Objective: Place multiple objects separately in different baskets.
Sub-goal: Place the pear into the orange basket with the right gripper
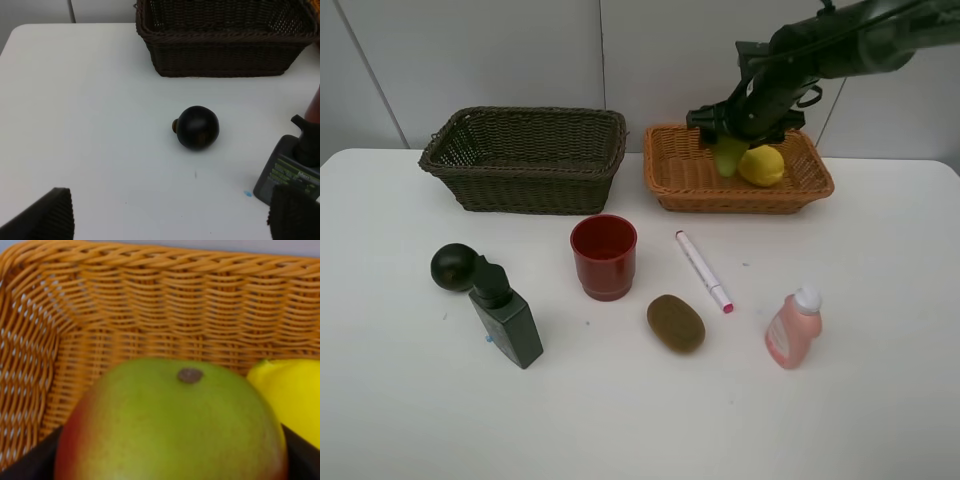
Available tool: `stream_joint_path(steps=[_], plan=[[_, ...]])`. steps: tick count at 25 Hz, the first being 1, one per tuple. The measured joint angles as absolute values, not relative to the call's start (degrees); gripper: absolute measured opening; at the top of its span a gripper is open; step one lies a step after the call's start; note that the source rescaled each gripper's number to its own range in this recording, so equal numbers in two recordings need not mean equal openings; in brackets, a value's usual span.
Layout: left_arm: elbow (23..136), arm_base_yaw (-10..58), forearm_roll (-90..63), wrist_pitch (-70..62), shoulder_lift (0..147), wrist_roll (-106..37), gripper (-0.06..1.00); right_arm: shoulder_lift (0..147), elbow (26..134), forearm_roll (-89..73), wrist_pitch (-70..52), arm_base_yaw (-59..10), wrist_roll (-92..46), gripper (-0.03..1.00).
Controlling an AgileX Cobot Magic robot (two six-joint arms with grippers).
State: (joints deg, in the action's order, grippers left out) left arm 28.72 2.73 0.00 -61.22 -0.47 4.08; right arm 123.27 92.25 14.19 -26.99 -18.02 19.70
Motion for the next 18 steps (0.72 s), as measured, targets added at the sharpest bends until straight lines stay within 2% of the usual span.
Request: stream_joint_path(steps=[18], plan=[[28.72, 2.73, 0.0, -61.22, -0.47, 4.08, 1.0, 125.1, 92.3, 13.37, -24.51, -18.02, 19.52, 0.74]])
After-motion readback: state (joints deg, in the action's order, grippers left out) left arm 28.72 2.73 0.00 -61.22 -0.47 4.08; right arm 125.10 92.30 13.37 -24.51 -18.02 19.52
